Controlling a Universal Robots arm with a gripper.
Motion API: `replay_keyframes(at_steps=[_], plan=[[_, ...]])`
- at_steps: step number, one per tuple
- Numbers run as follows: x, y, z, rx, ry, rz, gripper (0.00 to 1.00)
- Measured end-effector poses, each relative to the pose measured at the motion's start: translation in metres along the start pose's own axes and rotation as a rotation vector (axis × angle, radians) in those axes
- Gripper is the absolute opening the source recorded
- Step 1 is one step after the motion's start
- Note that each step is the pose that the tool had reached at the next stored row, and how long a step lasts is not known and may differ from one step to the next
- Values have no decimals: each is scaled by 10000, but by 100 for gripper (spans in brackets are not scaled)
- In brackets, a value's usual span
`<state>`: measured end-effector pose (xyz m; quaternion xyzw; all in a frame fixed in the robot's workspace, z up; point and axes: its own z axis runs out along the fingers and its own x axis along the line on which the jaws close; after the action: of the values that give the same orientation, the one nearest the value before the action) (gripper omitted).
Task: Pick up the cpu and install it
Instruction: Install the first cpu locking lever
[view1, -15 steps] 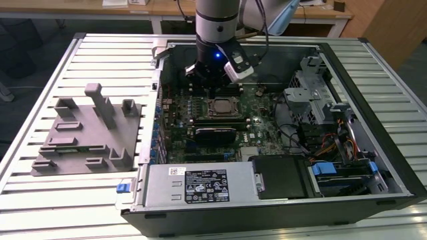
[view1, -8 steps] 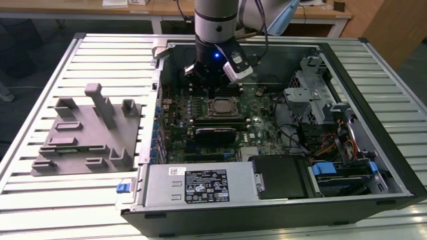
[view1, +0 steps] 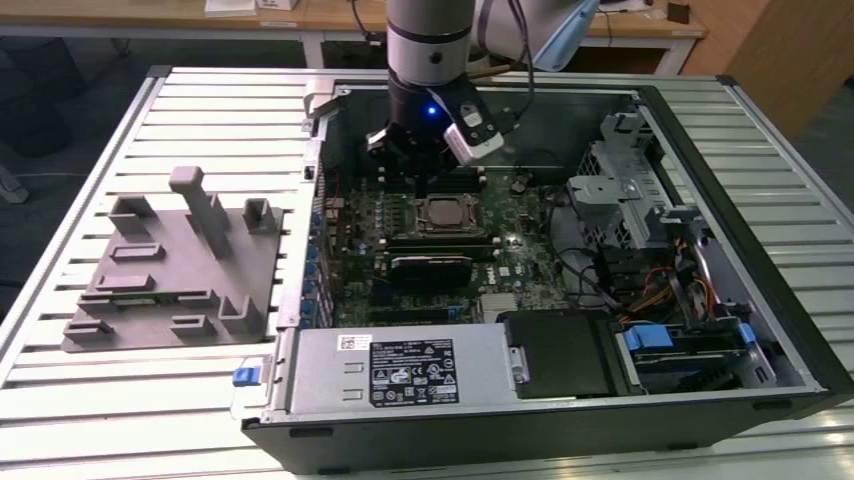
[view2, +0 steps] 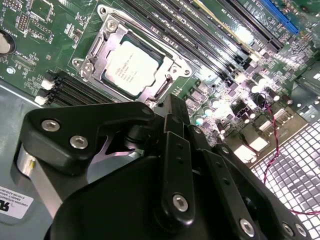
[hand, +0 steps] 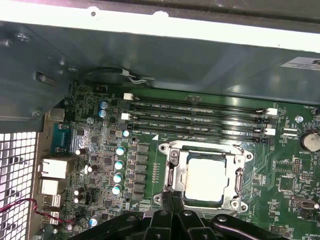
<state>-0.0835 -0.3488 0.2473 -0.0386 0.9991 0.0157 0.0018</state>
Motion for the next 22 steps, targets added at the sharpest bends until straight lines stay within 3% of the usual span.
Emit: replay_keyframes(at_steps=[16,22], plan=[[80,15,0,0,0,-1,11],[90,120,3,0,1,0,11]])
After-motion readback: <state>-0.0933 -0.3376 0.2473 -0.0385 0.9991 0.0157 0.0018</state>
